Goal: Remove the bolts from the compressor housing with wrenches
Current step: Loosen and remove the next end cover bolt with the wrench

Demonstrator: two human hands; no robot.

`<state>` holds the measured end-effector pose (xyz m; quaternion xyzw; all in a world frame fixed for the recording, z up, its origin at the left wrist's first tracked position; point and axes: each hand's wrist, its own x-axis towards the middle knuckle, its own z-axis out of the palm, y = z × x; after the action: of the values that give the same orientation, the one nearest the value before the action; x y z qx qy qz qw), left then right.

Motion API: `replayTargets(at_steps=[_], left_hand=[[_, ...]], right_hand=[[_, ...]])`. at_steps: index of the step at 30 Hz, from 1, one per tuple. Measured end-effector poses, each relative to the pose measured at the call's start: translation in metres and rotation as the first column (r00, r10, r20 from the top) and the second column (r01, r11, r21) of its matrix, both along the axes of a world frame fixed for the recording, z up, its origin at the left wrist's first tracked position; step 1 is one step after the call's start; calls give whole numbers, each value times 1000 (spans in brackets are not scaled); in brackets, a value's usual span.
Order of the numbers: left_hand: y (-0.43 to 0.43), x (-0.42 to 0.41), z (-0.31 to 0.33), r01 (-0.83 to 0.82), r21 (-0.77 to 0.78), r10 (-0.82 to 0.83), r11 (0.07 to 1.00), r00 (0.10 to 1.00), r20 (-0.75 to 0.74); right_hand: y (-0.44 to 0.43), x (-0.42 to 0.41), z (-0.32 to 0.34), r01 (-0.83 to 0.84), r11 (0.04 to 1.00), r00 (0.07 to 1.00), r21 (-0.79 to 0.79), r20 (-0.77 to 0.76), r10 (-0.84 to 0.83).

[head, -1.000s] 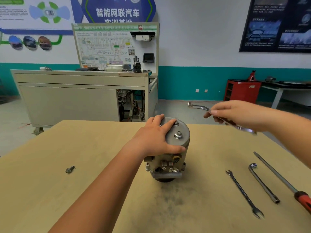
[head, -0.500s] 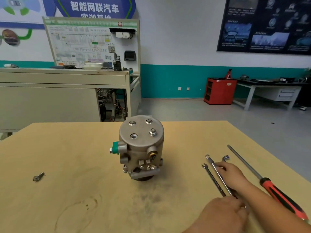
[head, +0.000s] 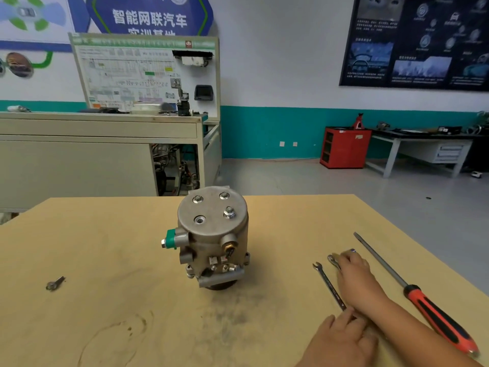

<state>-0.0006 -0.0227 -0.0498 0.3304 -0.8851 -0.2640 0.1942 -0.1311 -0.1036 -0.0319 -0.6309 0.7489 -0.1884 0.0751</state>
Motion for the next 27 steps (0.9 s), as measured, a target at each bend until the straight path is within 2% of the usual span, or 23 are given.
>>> replayTargets(at_steps=[1,2,3,4,5,6,7,8,9,11,12,16,20,24,27], left_hand=[[5,8,20,-23,164,24,986,1000,-3],[8,17,33,-45,121,49,992,998,-32],[5,25,36,-39,20,41,999,992,-120],[8,38,42,-76,-207,43,975,987,-158],[10,51,59,-58,-307,40,950,997,-63],[10,65,73,-116,-363,76,924,990,-121],[8,81,86,-273,-377,142,885,930,-340],[4,102,93,-420,-463,148,780,844,-516],[-2,119,103,-552,-492,168,673,762,-625],[-19,150,120,-714,-469,281,520,662,-695],[-26,162,130,-755,-440,362,485,632,-686],[-50,181,143,-733,-428,608,528,679,-412],[-59,182,140,-698,-452,628,555,709,-322],[-55,181,148,-686,-370,518,627,721,-459],[-42,185,158,-686,-296,403,664,662,-632]], right_hand=[[0,7,12,-52,996,997,-67,46,55],[0,17,26,-104,984,981,-147,147,125],[1,29,41,-153,960,943,-236,255,213],[2,45,58,-194,927,890,-322,339,304],[5,62,74,-231,888,834,-399,389,392],[8,78,87,-273,842,771,-466,417,481],[10,94,99,-318,794,698,-518,438,566],[12,110,109,-359,754,627,-550,456,631],[13,123,116,-396,725,576,-564,462,674],[12,146,124,-440,696,577,-568,415,704],[11,154,126,-448,693,607,-564,377,699],[1,170,126,-445,698,716,-561,245,654],[-3,168,129,-432,712,784,-554,158,600],[5,170,153,-403,720,787,-565,188,587],[22,180,175,-393,682,726,-616,247,641]])
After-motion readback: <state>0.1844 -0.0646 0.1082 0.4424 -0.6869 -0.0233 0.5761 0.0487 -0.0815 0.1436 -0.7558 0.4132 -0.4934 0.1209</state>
